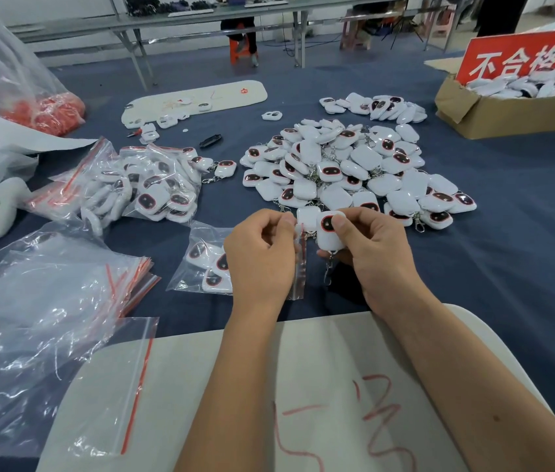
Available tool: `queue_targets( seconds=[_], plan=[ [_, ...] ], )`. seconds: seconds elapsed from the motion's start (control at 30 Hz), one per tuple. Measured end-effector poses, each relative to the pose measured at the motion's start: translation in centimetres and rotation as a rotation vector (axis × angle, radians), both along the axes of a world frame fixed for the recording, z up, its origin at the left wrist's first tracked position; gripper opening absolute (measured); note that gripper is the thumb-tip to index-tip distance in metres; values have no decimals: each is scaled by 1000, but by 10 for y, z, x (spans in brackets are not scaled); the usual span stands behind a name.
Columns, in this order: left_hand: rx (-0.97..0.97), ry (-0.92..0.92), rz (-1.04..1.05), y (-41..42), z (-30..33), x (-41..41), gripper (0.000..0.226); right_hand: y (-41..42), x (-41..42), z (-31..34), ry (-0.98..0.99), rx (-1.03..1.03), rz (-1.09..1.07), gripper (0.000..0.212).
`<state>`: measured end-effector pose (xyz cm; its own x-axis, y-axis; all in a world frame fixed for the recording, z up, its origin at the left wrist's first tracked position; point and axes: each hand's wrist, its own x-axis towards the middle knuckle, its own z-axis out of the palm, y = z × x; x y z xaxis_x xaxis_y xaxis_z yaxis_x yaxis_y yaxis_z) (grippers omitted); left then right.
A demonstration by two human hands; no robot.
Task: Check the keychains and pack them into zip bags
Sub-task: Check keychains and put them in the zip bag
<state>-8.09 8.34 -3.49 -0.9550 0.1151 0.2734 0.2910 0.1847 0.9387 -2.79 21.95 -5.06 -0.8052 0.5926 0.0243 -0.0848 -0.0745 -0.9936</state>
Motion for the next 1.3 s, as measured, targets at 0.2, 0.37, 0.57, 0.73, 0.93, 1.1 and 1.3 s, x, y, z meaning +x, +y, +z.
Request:
queue_targets(
  seconds=[0.2, 0.37, 0.57, 0.73, 0.93, 1.1, 1.3],
  plan=[
    [-48, 9, 30, 0, -2, -1, 19, -2, 2, 3, 5, 15, 5, 13],
    [-301, 81, 52, 2, -6, 1, 20, -6, 4, 9, 63, -83, 52, 15],
    [-419, 86, 66, 4, 0, 4, 37, -5, 4, 5, 26, -74, 37, 17],
    [-417, 76, 20, 2, 3, 7, 33, -5, 3, 5, 18, -2, 51, 25],
    [-428, 68, 10, 1, 4, 6, 25, -7, 3, 6, 26, -45, 72, 23],
    [-456, 98, 14, 0, 2, 6, 23, -7, 6, 9, 73, -60, 92, 18],
    [-471, 94, 26, -1, 1, 4, 18, -9, 8, 13, 114, -95, 110, 21]
  ],
)
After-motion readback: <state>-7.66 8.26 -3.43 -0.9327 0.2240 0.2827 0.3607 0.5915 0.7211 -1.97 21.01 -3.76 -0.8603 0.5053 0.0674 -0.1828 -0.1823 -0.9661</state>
